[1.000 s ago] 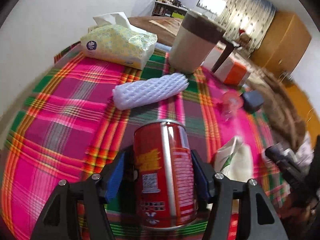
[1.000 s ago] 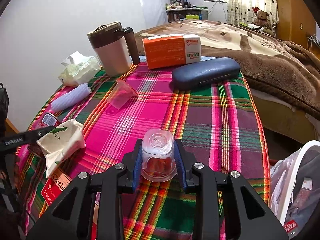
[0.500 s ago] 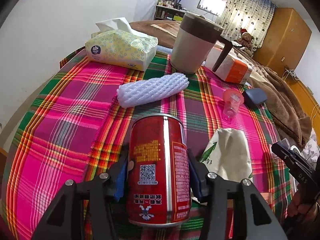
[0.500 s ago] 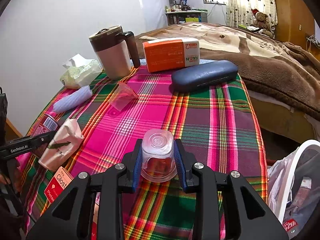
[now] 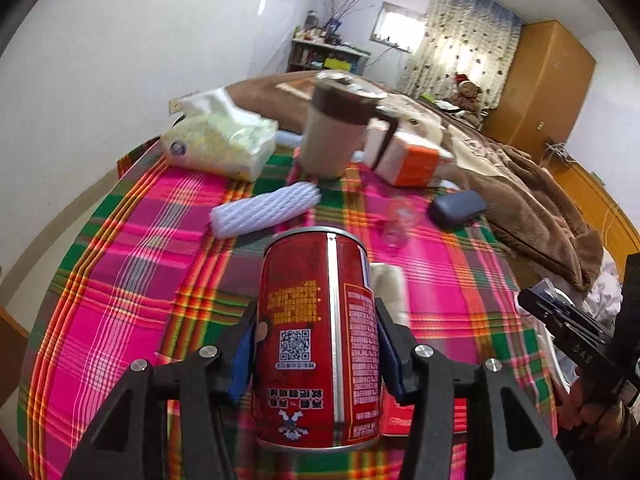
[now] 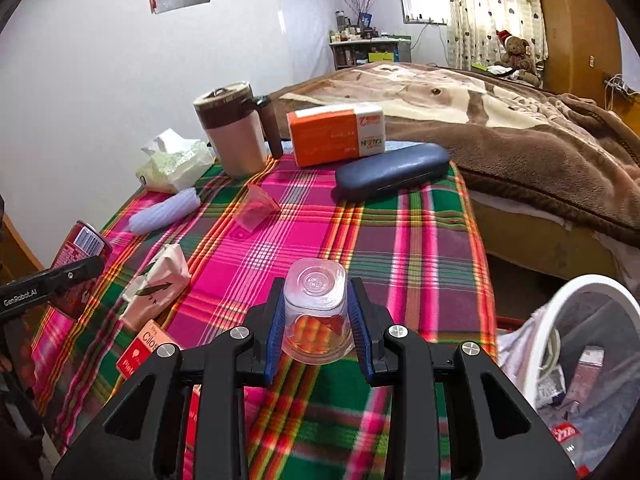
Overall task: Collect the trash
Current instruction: 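Lift the clear cup and red can and carry them over the bin, then open both grippers to drop the clear cup and red can into the bin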
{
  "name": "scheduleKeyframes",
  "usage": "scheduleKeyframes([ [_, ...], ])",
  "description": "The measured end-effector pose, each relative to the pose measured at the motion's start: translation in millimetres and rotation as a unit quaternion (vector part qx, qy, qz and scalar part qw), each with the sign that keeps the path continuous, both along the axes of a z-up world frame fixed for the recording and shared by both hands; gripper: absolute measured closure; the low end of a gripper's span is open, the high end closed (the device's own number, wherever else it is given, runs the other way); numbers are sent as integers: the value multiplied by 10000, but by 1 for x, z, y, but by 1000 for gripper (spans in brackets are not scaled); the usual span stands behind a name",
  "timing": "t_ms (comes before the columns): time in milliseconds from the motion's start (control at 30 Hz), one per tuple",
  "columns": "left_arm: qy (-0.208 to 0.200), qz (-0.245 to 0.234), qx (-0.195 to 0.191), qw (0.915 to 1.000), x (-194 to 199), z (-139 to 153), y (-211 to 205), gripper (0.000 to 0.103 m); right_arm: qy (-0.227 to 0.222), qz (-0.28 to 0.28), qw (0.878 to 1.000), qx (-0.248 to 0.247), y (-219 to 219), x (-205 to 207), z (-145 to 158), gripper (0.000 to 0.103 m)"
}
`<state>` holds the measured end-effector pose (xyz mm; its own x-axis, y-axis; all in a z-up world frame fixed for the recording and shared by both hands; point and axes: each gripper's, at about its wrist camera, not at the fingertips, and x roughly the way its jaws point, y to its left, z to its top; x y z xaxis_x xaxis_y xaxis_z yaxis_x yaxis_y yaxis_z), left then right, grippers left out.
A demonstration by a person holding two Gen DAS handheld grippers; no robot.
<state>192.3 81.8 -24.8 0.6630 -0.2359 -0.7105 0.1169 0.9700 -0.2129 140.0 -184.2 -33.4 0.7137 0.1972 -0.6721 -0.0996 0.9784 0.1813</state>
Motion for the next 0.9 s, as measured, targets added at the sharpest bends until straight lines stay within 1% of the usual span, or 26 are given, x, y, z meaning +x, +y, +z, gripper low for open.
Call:
scheduleKeyframes([
  [233,-237,-426,161,9987,-26,18,-48,51,-181,-185,9997,-35,-23,-24,15,72],
  [500,-399,-942,147,9946,-44,28,-105,51,-304,-650,9974,-98,-63,-51,25,72],
  [600,-546,-1130,305,9916,-53,32,-130,51,-311,-853,9958,-131,-80,-60,26,72],
  [733,-584,-1403,207,9882,-57,34,-163,51,-317,-1094,9934,-158,-100,-72,26,72],
  [900,-577,-1898,133,9800,-62,34,-212,51,-287,-1444,9889,-208,-132,-86,24,72],
])
